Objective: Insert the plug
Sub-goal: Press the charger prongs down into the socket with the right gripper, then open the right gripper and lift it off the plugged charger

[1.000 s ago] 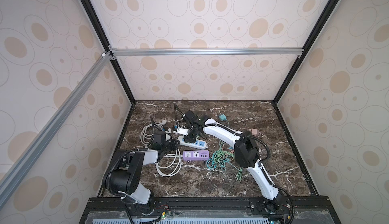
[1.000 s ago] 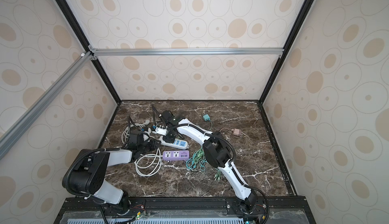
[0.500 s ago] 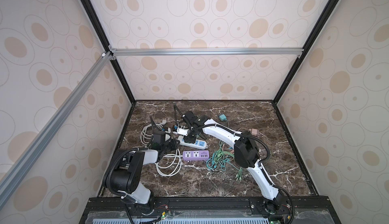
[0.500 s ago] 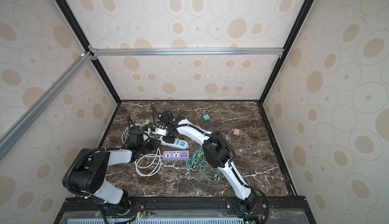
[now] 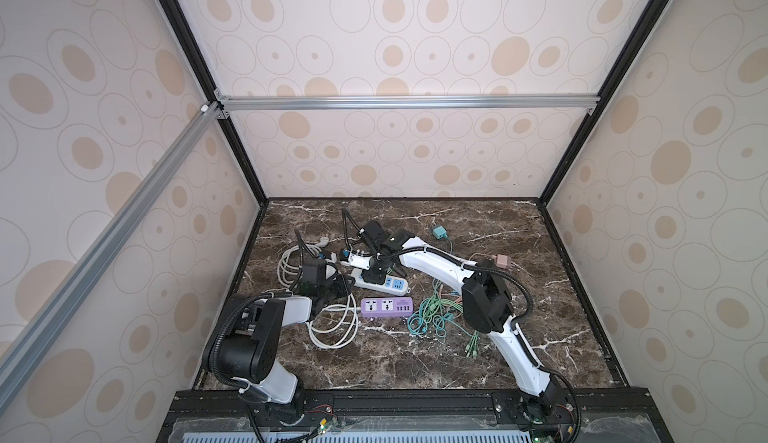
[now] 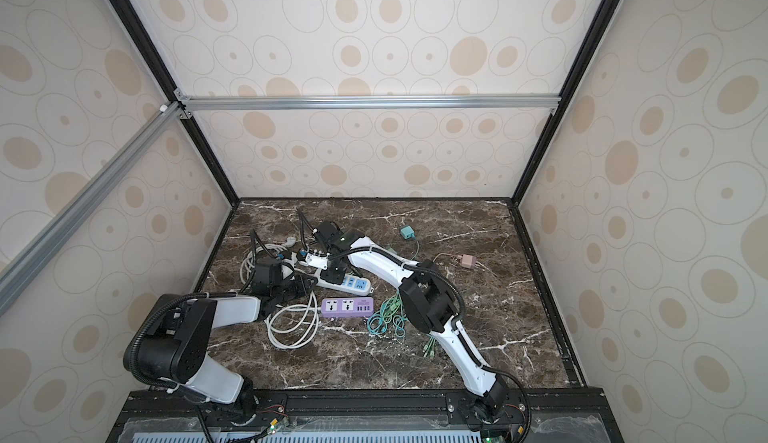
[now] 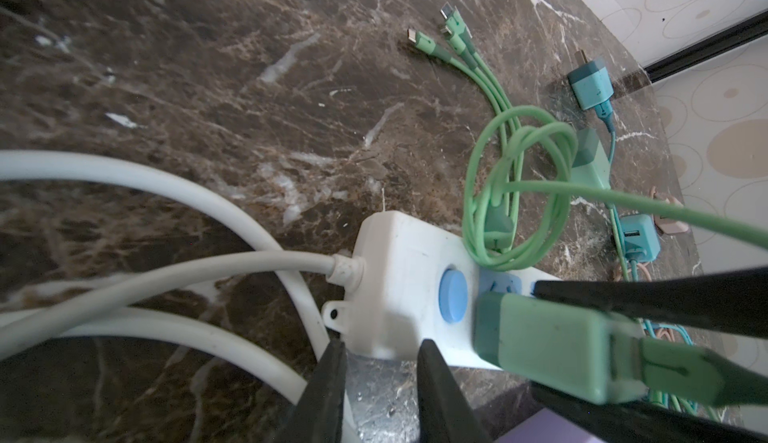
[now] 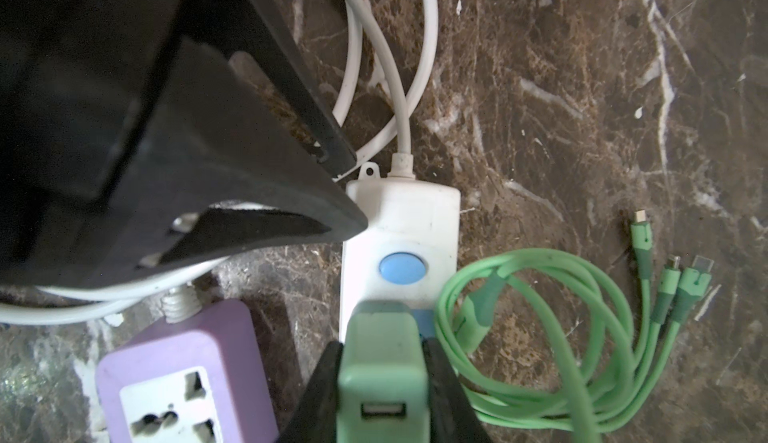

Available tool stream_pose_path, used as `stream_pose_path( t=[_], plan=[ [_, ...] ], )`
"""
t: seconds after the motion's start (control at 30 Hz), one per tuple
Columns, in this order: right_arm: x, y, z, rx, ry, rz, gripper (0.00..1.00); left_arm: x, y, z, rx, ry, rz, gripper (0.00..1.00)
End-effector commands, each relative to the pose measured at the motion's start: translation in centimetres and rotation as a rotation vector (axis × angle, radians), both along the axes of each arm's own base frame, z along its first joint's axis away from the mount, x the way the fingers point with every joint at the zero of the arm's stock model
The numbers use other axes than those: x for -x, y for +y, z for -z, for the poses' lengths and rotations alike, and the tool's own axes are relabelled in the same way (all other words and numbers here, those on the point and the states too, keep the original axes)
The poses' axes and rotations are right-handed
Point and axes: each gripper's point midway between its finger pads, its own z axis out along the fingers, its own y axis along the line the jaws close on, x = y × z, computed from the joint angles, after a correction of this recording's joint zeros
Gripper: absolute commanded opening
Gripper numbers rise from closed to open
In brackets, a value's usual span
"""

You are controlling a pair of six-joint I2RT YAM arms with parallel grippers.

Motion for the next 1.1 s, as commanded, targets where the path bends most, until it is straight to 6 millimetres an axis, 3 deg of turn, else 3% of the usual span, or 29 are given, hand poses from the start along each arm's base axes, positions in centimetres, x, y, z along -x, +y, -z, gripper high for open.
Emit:
stream_pose_path(
  t=[0.0, 0.13, 0.33, 0.7, 1.07],
  plan=[
    [0.6, -3.5, 6.3, 0.183, 0.055, 0.034, 0.0, -0.4, 0.4, -1.6, 0.017, -0.034, -0.016, 0.31],
    [0.6, -3.0, 5.2, 0.136, 0.055, 0.052, 0.0, -0.2, 0.7, -2.6, 0.012, -0.048, -0.029, 0.32],
    [0.5, -2.0, 2.4, 0.047, 0.047, 0.079, 0.08, 0.3, 1.5, -4.3, -0.016, -0.074, -0.055, 0.36],
    [0.9, -1.0, -2.5, -0.076, 0.036, 0.101, 0.35, 1.5, 2.4, -5.2, -0.036, -0.071, -0.082, 0.43],
    [2.1, -1.8, -4.7, -0.13, 0.039, 0.12, 0.51, 1.5, 2.7, -7.8, -0.047, -0.116, -0.086, 0.53]
  ],
)
